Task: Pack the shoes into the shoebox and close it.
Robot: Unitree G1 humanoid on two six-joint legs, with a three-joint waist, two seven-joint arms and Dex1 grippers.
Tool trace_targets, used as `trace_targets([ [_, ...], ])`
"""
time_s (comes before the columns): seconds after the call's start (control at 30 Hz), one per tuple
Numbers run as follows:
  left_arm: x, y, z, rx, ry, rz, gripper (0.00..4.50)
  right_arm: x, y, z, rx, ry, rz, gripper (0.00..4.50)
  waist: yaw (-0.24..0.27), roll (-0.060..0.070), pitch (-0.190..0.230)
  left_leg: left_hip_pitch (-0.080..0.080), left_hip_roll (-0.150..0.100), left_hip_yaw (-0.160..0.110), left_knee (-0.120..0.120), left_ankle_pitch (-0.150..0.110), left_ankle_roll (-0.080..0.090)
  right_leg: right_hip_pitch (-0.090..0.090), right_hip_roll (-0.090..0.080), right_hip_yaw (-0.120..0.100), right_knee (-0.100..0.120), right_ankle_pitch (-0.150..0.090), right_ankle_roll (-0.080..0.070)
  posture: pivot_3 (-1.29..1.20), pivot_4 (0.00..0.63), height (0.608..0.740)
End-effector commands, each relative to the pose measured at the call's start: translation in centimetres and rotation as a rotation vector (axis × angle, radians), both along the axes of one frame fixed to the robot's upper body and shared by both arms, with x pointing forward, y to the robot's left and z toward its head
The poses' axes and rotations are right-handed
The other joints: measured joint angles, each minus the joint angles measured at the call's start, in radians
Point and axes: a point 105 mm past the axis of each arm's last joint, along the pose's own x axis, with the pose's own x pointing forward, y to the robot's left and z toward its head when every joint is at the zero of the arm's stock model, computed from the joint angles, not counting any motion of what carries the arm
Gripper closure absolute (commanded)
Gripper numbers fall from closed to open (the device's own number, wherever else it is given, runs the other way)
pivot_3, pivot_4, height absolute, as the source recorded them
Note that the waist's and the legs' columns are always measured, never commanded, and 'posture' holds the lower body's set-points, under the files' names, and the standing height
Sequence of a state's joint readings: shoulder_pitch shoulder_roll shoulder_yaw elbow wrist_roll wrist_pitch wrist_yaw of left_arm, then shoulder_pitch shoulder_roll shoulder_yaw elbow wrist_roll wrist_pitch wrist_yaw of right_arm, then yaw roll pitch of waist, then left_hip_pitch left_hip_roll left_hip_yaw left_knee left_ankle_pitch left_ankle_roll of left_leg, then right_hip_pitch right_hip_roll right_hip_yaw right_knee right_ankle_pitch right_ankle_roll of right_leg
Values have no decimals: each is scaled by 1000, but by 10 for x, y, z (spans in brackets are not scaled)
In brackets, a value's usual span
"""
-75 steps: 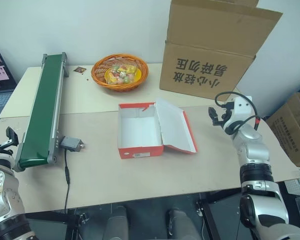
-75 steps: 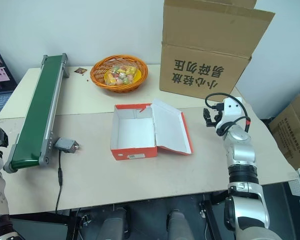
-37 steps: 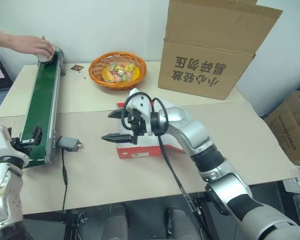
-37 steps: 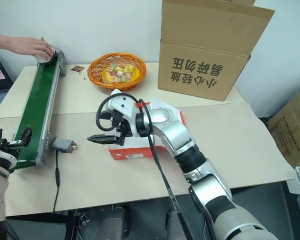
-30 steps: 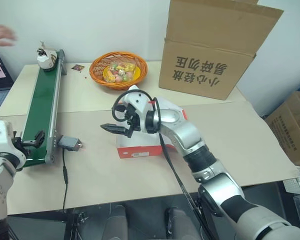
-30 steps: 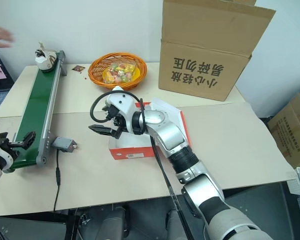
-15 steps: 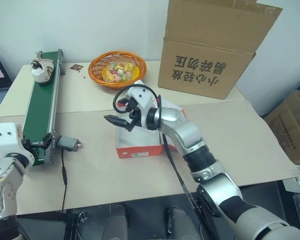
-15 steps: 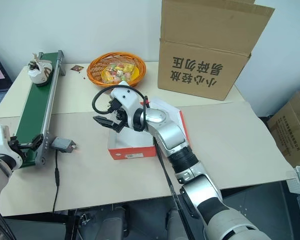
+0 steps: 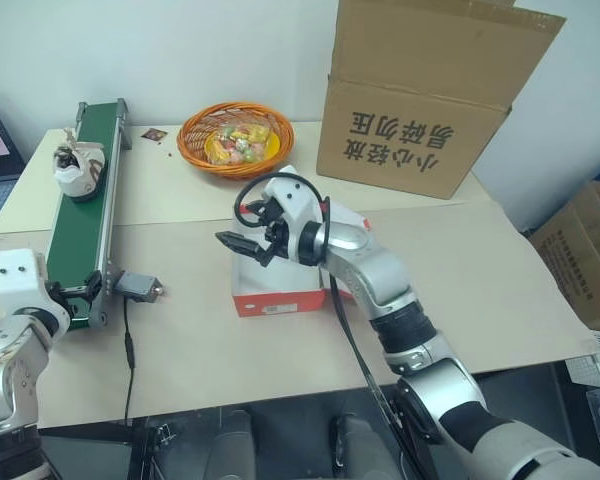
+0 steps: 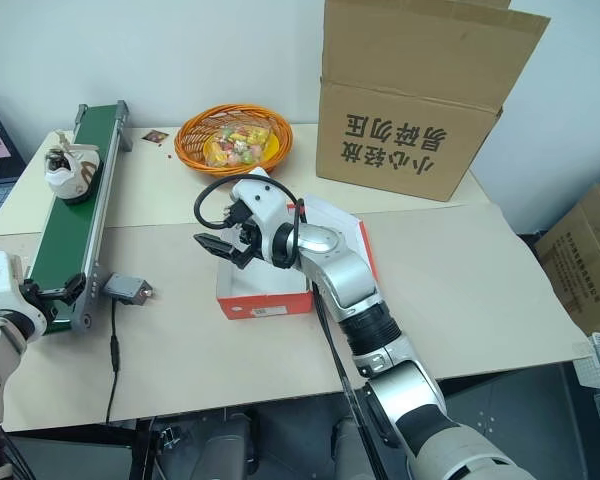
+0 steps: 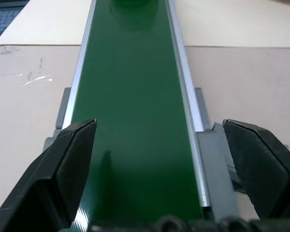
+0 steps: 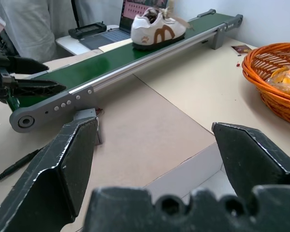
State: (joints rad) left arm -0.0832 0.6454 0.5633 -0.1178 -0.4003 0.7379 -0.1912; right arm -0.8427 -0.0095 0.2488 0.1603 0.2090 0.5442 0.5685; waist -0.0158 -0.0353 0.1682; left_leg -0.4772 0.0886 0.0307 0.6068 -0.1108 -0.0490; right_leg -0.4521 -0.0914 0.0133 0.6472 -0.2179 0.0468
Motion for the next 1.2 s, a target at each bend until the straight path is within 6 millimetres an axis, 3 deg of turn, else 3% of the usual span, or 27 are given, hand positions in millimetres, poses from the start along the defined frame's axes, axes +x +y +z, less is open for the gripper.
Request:
trace_targets([
  [0.03,3,5,14,41,-34,4,0,-1,-4,18,54,-40,-10,73,0,0,0,0,0,0,0,0,0,0,0,0,0,0,0,0,150,709],
  [0.93,8,8,5,29,-17,17,0,1,-9,20,62,-59,-38,73,0,0,0,0,0,0,0,0,0,1,0,0,0,0,0,0,150,709],
  [1.03,10,6,13,24,-60,12,634,1,-9,21,64,-59,-40,0,1,0,0,0,0,0,0,0,0,1,0,0,0,0,0,0,150,709],
  [1.17,11,4,12,34,-44,3,1985,1,-9,21,65,-59,-41,0,2,0,0,0,0,0,1,0,0,1,0,0,0,0,0,0,150,709],
  [1.2,11,4,12,35,-45,3,1985,1,-9,21,64,-59,-42,0,1,0,0,0,0,0,1,0,0,1,0,0,0,0,0,0,150,709],
])
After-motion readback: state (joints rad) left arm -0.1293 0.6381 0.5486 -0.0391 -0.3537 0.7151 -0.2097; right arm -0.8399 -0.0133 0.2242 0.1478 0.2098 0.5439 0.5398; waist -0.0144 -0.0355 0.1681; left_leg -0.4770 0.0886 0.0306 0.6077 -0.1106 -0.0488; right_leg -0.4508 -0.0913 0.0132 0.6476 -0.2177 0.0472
